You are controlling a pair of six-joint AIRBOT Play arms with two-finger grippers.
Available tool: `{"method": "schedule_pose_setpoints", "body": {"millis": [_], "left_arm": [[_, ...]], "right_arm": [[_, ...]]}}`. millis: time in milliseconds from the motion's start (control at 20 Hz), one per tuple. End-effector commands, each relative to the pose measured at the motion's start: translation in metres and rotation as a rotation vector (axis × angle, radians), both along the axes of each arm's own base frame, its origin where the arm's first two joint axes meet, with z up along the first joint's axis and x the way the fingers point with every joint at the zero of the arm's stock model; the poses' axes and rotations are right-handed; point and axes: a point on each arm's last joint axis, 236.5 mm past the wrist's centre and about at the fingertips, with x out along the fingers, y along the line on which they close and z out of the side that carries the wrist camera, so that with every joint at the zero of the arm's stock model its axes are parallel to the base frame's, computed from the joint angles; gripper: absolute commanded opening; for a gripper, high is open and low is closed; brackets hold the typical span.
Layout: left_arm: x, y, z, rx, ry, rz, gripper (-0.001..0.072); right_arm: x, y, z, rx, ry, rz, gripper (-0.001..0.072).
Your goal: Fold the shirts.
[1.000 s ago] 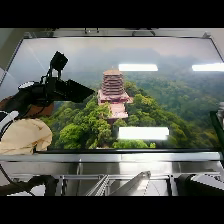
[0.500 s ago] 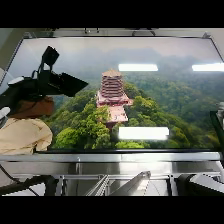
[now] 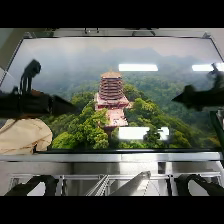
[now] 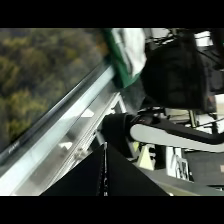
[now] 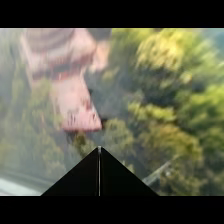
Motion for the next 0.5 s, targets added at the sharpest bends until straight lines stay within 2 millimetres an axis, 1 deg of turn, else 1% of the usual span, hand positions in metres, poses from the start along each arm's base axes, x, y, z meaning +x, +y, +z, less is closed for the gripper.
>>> {"method": "schedule_pose_setpoints", "body": {"millis": [0, 50, 100, 150, 250, 450], "left_arm": [[-0.05, 0.003, -0.068, 0.092, 0.092, 0.079, 0.0019], [-0.06, 0.001, -0.076, 0.091, 0.111, 0.079, 0.0019], [-0.067, 0.0, -0.08, 0.091, 0.113, 0.08, 0.0018], [-0.071, 0.0, -0.081, 0.092, 0.105, 0.083, 0.0018], [-0.073, 0.0, -0.078, 0.098, 0.067, 0.097, 0.0017], [-0.07, 0.001, -0.069, 0.112, -0.008, 0.132, 0.0018]], "right_arm": [[-0.059, 0.056, -0.057, -0.037, 0.007, 0.147, 0.0016], [-0.068, 0.058, -0.065, -0.037, 0.028, 0.164, 0.0017], [-0.072, 0.059, -0.068, -0.035, 0.042, 0.171, 0.0016], [-0.071, 0.06, -0.067, -0.034, 0.035, 0.177, 0.0017], [-0.07, 0.064, -0.063, -0.013, 0.028, 0.174, 0.0017], [-0.071, 0.066, -0.062, 0.0, 0.033, 0.174, 0.0017]]}}
